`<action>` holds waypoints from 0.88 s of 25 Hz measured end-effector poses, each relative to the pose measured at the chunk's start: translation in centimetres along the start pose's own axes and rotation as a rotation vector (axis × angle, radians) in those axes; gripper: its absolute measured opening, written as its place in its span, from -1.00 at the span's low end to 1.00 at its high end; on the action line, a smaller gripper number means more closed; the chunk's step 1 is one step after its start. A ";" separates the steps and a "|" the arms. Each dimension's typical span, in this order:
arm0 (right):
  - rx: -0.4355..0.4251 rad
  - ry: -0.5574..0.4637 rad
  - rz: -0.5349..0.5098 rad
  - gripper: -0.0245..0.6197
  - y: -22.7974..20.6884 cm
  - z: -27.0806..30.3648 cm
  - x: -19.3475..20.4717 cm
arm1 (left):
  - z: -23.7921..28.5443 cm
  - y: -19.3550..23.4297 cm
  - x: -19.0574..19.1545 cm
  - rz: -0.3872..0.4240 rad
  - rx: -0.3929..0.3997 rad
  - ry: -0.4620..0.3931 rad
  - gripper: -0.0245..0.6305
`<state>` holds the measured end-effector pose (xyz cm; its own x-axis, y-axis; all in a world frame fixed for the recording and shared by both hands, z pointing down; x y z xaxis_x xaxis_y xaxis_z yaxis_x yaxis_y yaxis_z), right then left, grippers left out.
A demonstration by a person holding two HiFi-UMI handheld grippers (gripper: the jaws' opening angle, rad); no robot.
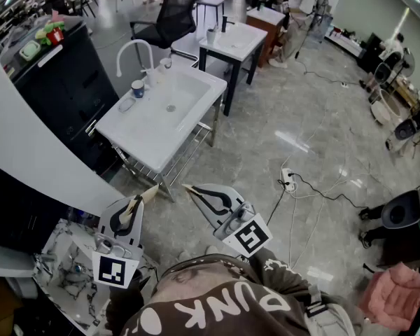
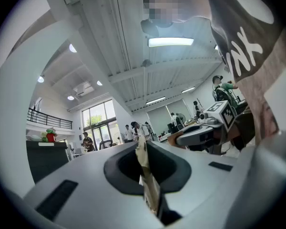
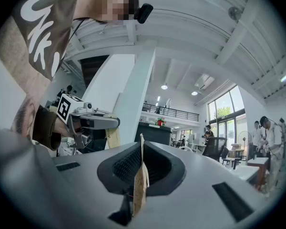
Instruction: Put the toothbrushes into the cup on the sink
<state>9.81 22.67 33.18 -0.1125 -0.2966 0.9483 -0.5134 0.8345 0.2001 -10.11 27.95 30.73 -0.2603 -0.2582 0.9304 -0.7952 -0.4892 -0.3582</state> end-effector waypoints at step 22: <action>0.037 0.044 -0.022 -0.86 2.6 5.6 0.0 | -4.3 6.2 2.0 -0.041 -0.020 -0.045 -0.91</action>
<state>3.70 22.23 32.35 -0.0636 -0.2932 0.9539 -0.5465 0.8100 0.2125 -17.92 27.95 30.72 -0.2023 -0.2756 0.9397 -0.8155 -0.4839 -0.3175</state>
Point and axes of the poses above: the fingertips, and each gripper's own axes: z forward along the fingers, y to its left, x out of its underside, the point moved 7 cm from there along -z, backward along the fingers, and after that the axes turned 5 degrees about -y, right-handed, at the moved point
